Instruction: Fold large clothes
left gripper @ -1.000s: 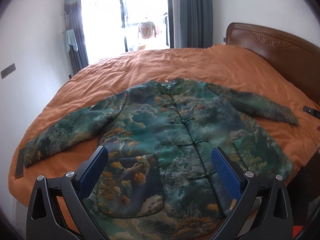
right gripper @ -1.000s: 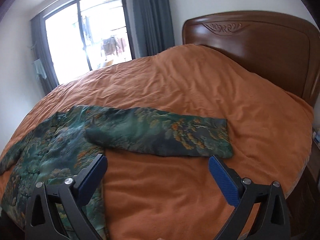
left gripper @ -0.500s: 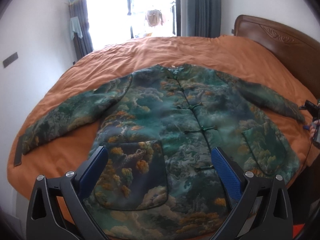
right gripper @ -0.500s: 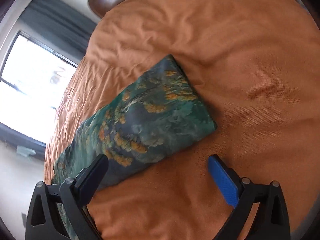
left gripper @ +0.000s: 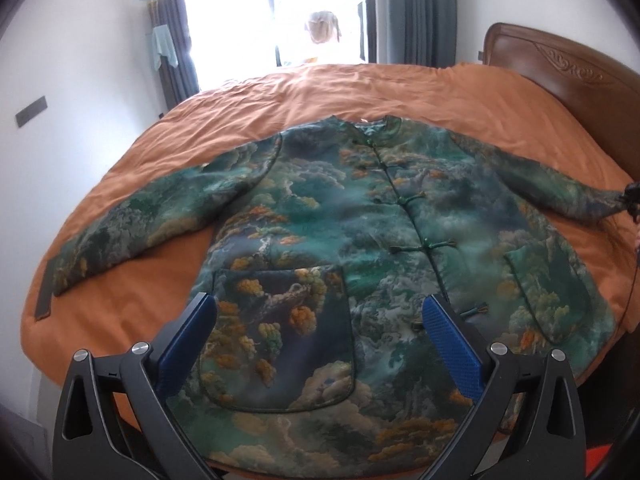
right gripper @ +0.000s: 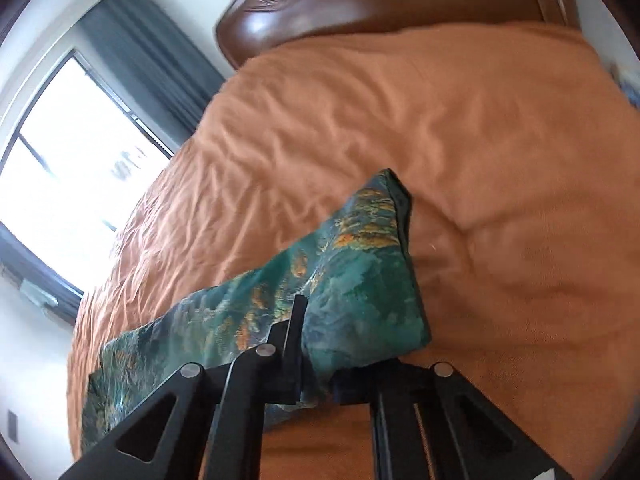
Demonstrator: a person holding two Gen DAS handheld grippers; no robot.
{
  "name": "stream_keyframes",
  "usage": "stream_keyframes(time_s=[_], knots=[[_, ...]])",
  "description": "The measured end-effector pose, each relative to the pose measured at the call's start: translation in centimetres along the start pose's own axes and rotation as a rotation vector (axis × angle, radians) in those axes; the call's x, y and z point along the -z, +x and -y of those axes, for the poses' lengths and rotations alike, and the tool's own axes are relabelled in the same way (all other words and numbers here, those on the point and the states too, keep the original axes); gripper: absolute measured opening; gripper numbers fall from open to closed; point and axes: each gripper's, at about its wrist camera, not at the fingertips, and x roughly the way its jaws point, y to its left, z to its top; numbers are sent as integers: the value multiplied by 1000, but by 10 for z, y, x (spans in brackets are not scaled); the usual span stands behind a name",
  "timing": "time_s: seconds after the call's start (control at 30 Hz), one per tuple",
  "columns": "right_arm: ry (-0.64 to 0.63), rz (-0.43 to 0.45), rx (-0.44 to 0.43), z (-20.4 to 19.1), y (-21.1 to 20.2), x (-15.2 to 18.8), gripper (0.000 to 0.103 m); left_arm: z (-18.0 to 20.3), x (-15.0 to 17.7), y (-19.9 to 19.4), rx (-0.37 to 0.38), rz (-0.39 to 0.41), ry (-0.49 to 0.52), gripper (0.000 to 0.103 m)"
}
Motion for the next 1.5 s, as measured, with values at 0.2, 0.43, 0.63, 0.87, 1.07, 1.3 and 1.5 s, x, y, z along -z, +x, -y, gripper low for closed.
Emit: stream_keyframes(time_s=[0.2, 0.43, 0.63, 0.87, 1.07, 1.3, 1.5], knots=[[-359, 112, -140, -147, -75, 2, 9, -1, 1, 3, 30, 8, -30, 102], [-614, 74, -305, -311, -82, 66, 9, -16, 9, -8, 53, 27, -74, 102], [-797, -32, -337, -396, -42, 148, 9, -31, 18, -11, 32, 40, -95, 102], [-976, -181, -322, -405, 26, 242, 9, -48, 23, -3, 24, 21, -140, 102], [-1004, -349, -321, -392, 64, 298, 31, -55, 28, 4, 1, -9, -148, 102], [-1057, -464, -501, -364, 29, 302, 54, -49, 19, 16, -9, -33, -122, 102], [-913, -335, -429, -327, 27, 206, 54, -34, 1, 23, 15, -23, -80, 102]])
